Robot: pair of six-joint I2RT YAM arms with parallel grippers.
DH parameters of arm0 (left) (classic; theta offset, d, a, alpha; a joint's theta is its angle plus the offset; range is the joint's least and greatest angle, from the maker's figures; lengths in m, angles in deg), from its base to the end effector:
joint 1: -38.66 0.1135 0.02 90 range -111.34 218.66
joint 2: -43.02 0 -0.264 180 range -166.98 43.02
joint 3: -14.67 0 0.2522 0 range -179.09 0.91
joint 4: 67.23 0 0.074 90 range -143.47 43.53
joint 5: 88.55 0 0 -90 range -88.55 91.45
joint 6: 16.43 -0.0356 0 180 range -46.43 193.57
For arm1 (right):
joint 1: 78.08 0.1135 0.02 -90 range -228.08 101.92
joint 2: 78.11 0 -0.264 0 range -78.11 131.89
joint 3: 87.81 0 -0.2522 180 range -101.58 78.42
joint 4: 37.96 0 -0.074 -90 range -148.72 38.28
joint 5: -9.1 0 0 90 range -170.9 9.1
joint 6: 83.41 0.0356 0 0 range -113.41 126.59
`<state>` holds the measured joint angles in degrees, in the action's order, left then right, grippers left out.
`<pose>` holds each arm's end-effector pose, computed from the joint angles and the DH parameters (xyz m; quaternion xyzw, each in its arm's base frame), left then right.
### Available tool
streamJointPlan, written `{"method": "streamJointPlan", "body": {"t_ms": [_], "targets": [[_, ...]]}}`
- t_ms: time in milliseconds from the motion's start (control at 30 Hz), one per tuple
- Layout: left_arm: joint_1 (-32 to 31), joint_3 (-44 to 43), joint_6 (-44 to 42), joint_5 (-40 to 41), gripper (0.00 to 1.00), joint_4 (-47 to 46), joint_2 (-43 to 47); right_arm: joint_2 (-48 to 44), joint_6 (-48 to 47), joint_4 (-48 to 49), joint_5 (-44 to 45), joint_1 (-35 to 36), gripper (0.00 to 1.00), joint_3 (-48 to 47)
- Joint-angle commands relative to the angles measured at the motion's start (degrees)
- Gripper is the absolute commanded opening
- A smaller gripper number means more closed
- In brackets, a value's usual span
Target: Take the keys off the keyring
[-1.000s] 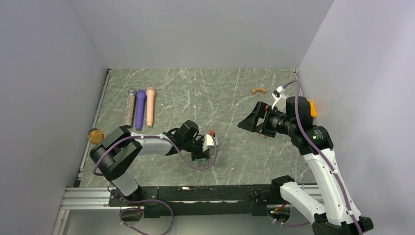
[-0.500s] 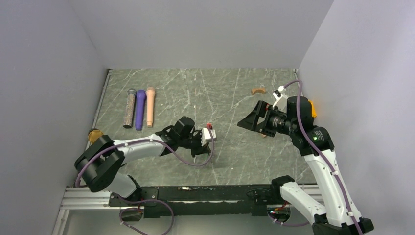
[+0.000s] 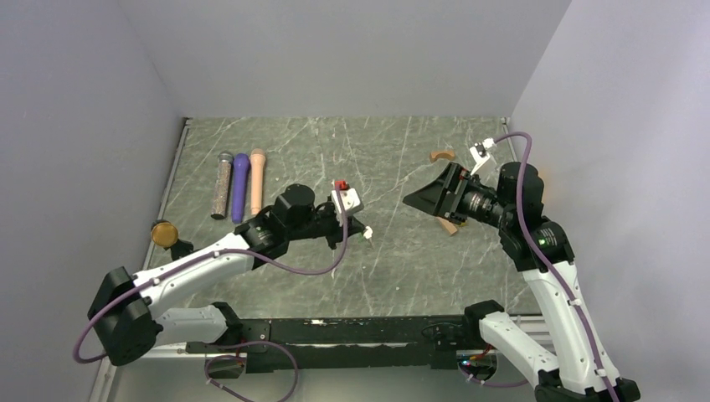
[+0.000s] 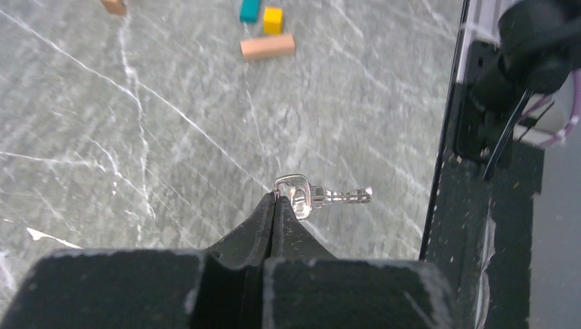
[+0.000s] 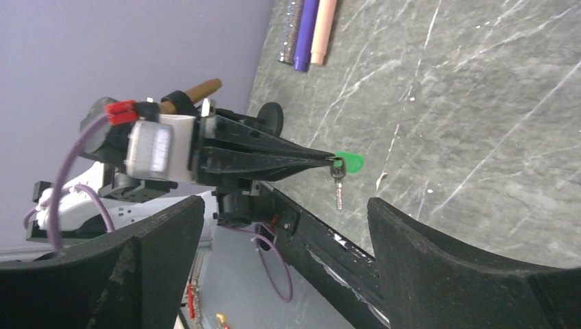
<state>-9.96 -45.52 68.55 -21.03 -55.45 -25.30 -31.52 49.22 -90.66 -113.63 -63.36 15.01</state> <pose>0.1700 -0.2136 0.2868 0.4622 0.6661 -0.3573 0.4637 0.1421 0.0572 0.3945 0.0393 0.8104 0.4622 0.3579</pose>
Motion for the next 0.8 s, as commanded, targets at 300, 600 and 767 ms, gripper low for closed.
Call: {"method": "streamJointPlan", "body": {"t_ms": [300, 600, 767], "targets": [[-4.8, -14.7, 13.1, 19.2, 0.0, 10.0, 5.4, 1.5, 4.9, 11.2, -4.7, 2.1, 0.78, 1.8], [-8.3, -18.6, 16.3, 27.5, 0.0, 10.8, 6.1, 4.7, 7.6, 16.8, -0.2, 10.8, 0.69, 2.3], [-9.3, -18.5, 17.6, 30.4, 0.0, 10.6, 7.2, 6.2, 10.3, 21.2, 1.7, 14.8, 0.65, 3.9]]}}
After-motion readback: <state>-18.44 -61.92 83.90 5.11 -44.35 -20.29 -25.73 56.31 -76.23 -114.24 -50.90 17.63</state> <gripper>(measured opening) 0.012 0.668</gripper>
